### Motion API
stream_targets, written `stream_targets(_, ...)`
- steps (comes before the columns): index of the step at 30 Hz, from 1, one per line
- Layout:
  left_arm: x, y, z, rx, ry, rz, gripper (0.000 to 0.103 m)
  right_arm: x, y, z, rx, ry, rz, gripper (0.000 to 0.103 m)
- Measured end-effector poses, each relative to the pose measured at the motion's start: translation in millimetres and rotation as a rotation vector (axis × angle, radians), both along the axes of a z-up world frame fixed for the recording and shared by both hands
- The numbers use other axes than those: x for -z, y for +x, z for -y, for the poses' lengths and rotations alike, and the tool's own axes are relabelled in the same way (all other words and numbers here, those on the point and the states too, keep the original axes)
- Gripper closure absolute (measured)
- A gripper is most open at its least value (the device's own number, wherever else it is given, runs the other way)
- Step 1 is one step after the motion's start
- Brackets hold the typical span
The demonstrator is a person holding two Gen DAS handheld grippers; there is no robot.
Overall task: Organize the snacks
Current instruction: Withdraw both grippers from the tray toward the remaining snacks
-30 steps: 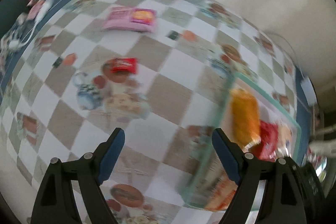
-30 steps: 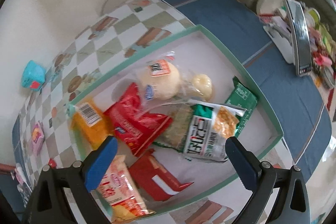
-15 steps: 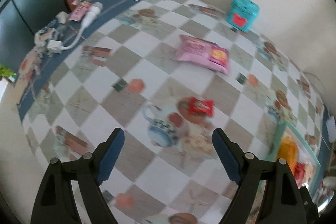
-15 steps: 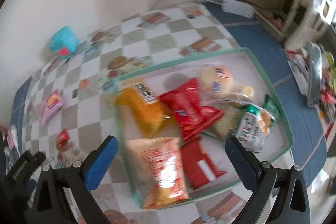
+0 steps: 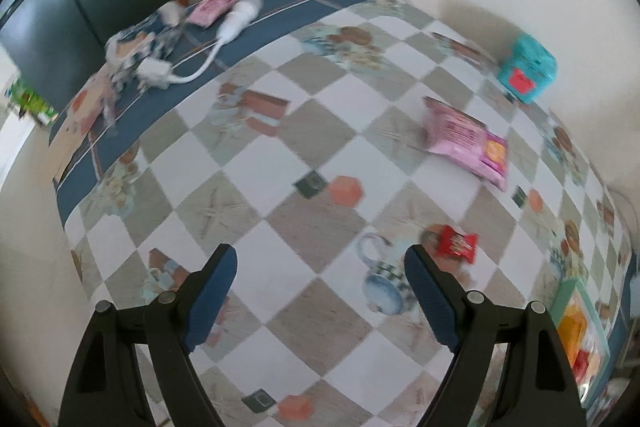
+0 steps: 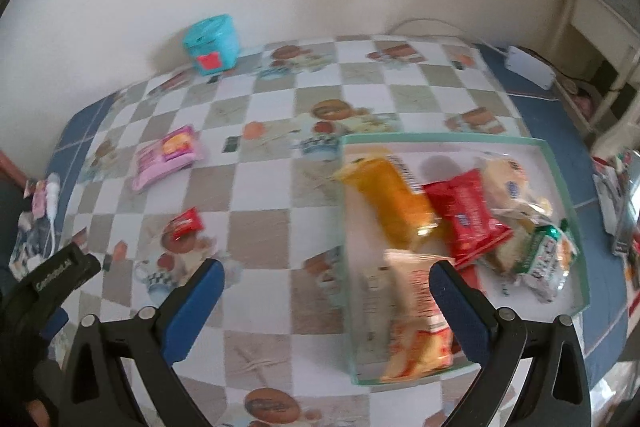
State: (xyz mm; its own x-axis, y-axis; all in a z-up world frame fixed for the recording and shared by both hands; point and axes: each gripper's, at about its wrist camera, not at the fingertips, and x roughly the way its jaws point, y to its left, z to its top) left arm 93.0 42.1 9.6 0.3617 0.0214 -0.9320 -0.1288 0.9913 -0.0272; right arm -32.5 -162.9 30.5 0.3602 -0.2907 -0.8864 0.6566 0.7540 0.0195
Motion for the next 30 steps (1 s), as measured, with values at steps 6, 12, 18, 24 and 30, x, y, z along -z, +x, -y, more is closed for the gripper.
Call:
stream_targets(6, 9, 6, -18, -0.052, -0.021, -0.031, 0.017, 13, 13, -14, -0.055, -0.005, -0.026, 0.0)
stream_targets(12, 22, 10, -16, -0.051, -0.026, -0.064, 0.017, 28, 28, -19, -0.108, 0.048, -0.007, 0.0)
stream_targets(18, 35, 17, -12, -0.047, -0.029, -0.095, 0.017, 38, 39, -17, -0.128, 0.051, 0.026, 0.0)
stream_targets(24, 41, 26, -5, -0.02, -0.043, -0.108, 0.017, 46, 53, -17, -0.154, 0.07, 0.04, 0.0)
stream_targets(30, 47, 34, -4, -0.012, -0.038, -0.113, 0.017, 54, 67, -22, -0.182, 0.088, 0.041, 0.0)
